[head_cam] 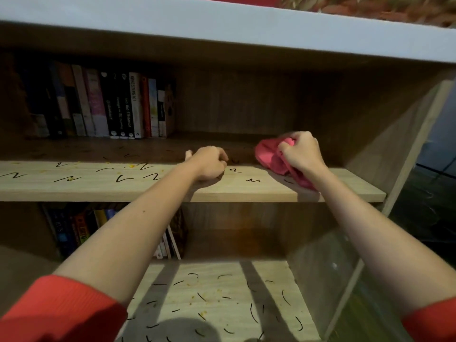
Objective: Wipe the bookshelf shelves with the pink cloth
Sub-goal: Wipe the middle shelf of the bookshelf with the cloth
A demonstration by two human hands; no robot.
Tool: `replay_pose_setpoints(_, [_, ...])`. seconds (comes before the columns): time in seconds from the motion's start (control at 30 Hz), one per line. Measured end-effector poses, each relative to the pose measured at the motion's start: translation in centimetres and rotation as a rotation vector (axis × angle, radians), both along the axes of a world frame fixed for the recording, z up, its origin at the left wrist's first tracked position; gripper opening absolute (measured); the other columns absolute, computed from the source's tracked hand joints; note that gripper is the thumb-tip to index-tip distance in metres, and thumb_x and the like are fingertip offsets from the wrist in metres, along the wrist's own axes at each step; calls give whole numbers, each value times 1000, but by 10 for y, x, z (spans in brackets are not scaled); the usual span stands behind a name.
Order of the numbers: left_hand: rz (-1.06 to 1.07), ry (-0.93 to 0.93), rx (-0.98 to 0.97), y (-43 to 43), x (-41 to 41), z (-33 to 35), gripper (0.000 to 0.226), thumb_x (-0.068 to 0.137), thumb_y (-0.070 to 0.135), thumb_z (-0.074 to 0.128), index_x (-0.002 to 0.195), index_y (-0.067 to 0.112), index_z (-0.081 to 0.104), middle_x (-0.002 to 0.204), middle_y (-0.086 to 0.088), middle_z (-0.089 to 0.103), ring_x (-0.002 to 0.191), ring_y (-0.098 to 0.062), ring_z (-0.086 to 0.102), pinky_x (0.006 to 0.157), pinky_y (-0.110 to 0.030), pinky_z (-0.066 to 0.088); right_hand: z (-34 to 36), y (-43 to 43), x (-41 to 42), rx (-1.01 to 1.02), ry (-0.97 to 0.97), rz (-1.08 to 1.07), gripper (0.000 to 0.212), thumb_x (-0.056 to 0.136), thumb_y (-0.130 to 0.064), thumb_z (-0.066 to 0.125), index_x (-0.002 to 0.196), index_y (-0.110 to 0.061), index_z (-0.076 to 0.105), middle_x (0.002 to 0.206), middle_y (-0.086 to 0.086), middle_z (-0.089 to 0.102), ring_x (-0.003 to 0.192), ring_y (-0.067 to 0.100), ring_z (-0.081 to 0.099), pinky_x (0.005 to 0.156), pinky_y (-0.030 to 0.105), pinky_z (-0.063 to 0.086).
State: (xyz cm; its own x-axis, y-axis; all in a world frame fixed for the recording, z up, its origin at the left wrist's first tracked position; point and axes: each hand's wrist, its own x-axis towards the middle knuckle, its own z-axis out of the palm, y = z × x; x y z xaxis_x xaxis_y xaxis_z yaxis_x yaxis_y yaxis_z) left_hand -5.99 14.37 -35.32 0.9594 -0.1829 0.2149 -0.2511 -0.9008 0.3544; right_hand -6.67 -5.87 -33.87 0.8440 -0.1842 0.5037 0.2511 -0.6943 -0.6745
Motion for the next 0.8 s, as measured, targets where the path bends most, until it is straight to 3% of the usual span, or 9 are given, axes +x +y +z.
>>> replay_pose_setpoints(0.1, [29, 85, -9, -16, 13, 6, 34, 99, 32, 40, 128, 20, 52, 134, -6, 51, 129, -27, 39, 113, -52, 8, 16, -18, 37, 42, 19, -38, 26, 93, -12, 50, 115, -9, 63, 105, 9, 65, 80, 18, 60, 61, 19, 49])
replay_pose_setpoints(0.27, [100, 126, 185, -40, 46, 22, 41, 100, 31, 29, 136, 17, 44, 145, -8, 39, 136, -28, 31, 115, -50, 6, 23, -34, 91, -110, 6, -107, 27, 95, -9, 47, 117, -2, 61, 116, 17, 63, 106, 32, 60, 89, 34, 48])
replay_pose_setpoints(0.33, [104, 115, 245, -43, 58, 27, 42, 100, 31, 27, 136, 19, 45, 145, -7, 40, 135, -27, 32, 115, -51, 10, 14, -40, 107, -214, 90, -90, 26, 94, -15, 50, 113, -3, 63, 112, 18, 64, 103, 34, 61, 83, 36, 50])
replay_pose_setpoints(0.4, [135, 146, 337, -46, 66, 28, 44, 101, 33, 24, 140, 22, 41, 149, -6, 36, 139, -27, 27, 115, -53, 9, 6, -40, 117, -312, 260, 5, 28, 94, -28, 55, 106, -6, 67, 101, 15, 68, 88, 28, 64, 70, 29, 46])
replay_pose_setpoints(0.47, [178, 223, 402, -48, 68, 26, 49, 101, 37, 17, 147, 22, 28, 155, -6, 23, 144, -26, 13, 116, -50, 0, 2, -32, 120, -382, 359, 103, 30, 93, -35, 55, 102, -10, 69, 92, 12, 70, 68, 20, 61, 62, 25, 42])
replay_pose_setpoints(0.53, [196, 308, 412, -49, 65, 23, 52, 102, 38, 9, 151, 20, 14, 158, -7, 12, 146, -24, 2, 116, -48, -8, 3, -22, 121, -431, 362, 167, 29, 94, -33, 53, 104, -11, 69, 93, 12, 71, 64, 17, 59, 57, 25, 41])
replay_pose_setpoints(0.63, [200, 311, 308, -43, 67, 16, 51, 102, 31, 11, 147, 12, 25, 153, -11, 25, 144, -26, 15, 117, -49, -3, 7, -6, 116, -452, 340, 336, 22, 93, -22, 56, 102, -12, 73, 93, 10, 72, 65, 12, 57, 54, 22, 40])
replay_pose_setpoints(0.7, [186, 266, 264, -41, 65, 15, 49, 101, 28, 14, 140, 9, 36, 146, -15, 38, 137, -30, 29, 116, -48, 6, 14, 0, 113, -374, 343, 434, 23, 90, -8, 56, 107, -11, 71, 102, 6, 69, 77, 10, 56, 66, 20, 41])
replay_pose_setpoints(0.8, [169, 185, 266, -33, 62, 18, 42, 101, 26, 22, 135, 17, 45, 141, -13, 45, 133, -30, 35, 115, -46, 16, 25, -3, 119, -276, 255, 346, 26, 92, -3, 51, 111, -7, 67, 107, 6, 66, 82, 9, 54, 74, 22, 40])
